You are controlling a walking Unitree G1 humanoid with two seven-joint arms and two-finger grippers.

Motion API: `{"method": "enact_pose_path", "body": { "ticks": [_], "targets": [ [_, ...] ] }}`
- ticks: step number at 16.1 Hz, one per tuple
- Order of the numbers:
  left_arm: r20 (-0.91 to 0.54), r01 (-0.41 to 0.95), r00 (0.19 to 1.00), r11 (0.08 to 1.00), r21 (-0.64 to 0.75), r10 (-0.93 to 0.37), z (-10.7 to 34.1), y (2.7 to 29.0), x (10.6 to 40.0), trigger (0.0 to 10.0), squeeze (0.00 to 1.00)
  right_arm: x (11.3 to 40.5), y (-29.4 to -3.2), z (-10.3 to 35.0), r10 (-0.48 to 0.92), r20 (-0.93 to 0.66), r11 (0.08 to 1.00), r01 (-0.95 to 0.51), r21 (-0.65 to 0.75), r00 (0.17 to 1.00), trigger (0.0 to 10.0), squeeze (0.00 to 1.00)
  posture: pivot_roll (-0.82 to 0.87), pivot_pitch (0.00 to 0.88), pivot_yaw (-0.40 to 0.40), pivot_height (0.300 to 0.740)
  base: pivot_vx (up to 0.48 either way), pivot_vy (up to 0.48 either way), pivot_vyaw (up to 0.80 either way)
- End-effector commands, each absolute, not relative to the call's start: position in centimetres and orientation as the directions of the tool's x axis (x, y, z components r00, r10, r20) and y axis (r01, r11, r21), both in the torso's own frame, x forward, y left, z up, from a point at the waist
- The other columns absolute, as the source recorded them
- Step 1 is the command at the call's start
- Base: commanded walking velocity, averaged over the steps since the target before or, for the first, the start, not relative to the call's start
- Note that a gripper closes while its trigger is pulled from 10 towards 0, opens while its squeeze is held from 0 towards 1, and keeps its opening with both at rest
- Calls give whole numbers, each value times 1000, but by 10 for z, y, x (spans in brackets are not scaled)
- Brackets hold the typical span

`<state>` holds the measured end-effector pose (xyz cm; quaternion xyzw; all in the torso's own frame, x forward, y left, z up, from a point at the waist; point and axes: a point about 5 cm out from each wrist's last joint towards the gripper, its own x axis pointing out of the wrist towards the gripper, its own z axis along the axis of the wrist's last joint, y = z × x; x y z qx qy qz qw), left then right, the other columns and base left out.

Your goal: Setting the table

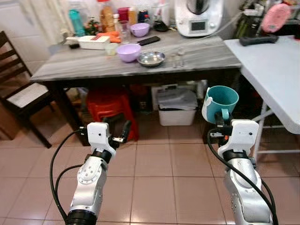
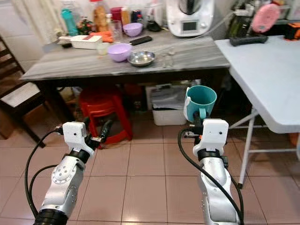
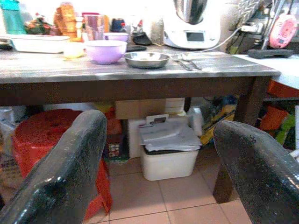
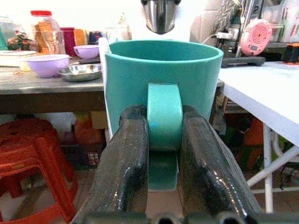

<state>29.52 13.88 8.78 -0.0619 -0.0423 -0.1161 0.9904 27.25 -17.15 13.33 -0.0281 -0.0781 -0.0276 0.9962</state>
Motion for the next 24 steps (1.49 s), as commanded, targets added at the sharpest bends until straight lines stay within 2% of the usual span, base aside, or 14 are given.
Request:
{"method": "enact_pose_path", "body": {
  "ticks": [1, 14, 19, 24],
  "targets": [
    [105, 239, 968, 965, -107, -228, 91, 144, 294, 10000, 0, 272, -169, 138, -39, 181, 997, 50, -51, 983, 10000, 0, -134, 0, 98, 740, 352, 0, 0],
    [102, 265, 962, 958, -110, -255, 90, 142, 293, 10000, 0, 272, -164, 138, -11, 189, 998, 23, -60, 982, 10000, 0, -132, 0, 101, 740, 424, 0, 0],
    [101, 272, 960, 955, -117, -261, 91, 140, 293, 10000, 0, 272, -165, 138, -15, 192, 998, 27, -61, 981, 10000, 0, -136, 0, 101, 740, 452, 0, 493],
    [100, 281, 958, 951, -125, -270, 90, 136, 294, 10000, 0, 272, -166, 139, -20, 194, 997, 33, -63, 981, 10000, 0, -142, 0, 103, 740, 443, 0, 0]
  ]
}}
